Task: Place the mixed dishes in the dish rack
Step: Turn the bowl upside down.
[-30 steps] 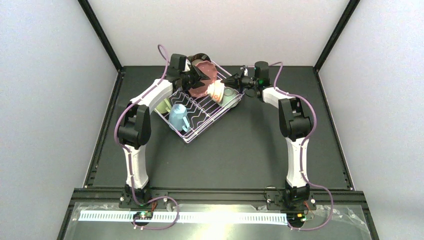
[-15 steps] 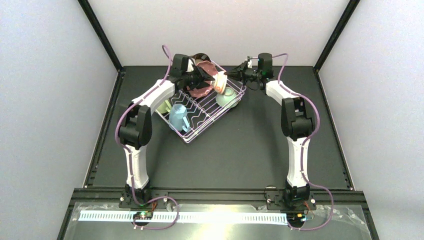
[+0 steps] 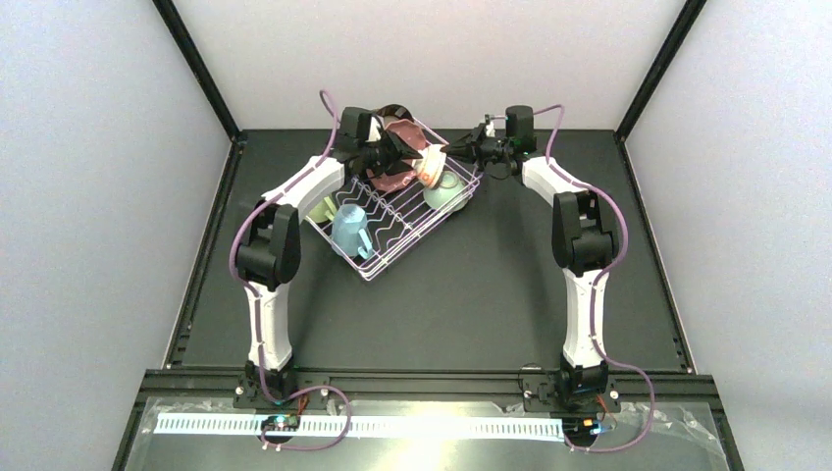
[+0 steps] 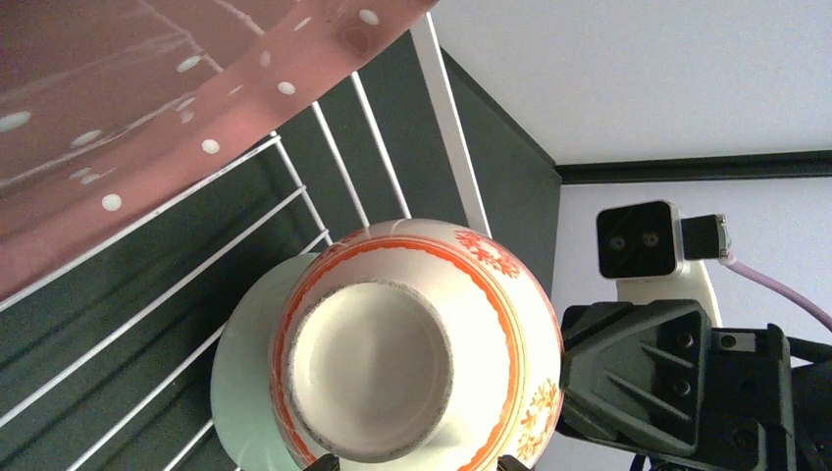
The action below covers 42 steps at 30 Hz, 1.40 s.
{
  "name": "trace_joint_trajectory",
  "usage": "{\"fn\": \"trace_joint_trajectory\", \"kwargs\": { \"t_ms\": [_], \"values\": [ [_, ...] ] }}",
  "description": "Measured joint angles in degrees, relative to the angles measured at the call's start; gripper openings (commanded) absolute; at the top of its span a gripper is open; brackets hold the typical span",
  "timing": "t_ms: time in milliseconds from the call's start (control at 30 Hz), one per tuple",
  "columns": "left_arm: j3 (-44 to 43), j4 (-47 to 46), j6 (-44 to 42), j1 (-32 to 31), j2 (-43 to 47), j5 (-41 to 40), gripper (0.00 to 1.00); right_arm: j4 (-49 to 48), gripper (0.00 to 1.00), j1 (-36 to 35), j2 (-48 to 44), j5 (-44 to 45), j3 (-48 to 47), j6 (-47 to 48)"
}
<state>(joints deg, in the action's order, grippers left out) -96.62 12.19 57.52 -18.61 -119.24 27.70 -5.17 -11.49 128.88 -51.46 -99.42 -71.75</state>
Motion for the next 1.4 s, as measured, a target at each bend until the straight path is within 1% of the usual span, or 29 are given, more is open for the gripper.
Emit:
{"fn": "trace_joint_trajectory", "kwargs": {
  "t_ms": [267, 533, 867, 1267, 1400],
  "values": [
    [-3.2, 0.5, 0.2, 0.0, -1.9, -0.3, 0.89, 3.3, 0.08, 0.3, 0.0, 0.1, -0.2, 2.6],
    [-9.2, 1.1, 0.0, -0.2, -3.8, -0.6, 0.89, 7.2, 0.08, 1.2, 0.0, 0.3, -0.3, 5.1],
    [-10.2, 0.7, -0.6, 0.0, -5.5, -1.7, 0.89, 10.3, 0.08, 2.8, 0.0, 1.4, -1.9, 7.5],
    [-12.2, 0.1, -1.4, -0.1, -7.2, -2.3, 0.89, 12.5, 0.08, 3.1, 0.0, 1.5, -2.8, 10.0],
    [-12.9, 0.2, -1.8, -0.1, -7.8, -2.5, 0.89, 15.4, 0.08, 3.2, 0.0, 2.1, -4.1, 11.6]
  ]
}}
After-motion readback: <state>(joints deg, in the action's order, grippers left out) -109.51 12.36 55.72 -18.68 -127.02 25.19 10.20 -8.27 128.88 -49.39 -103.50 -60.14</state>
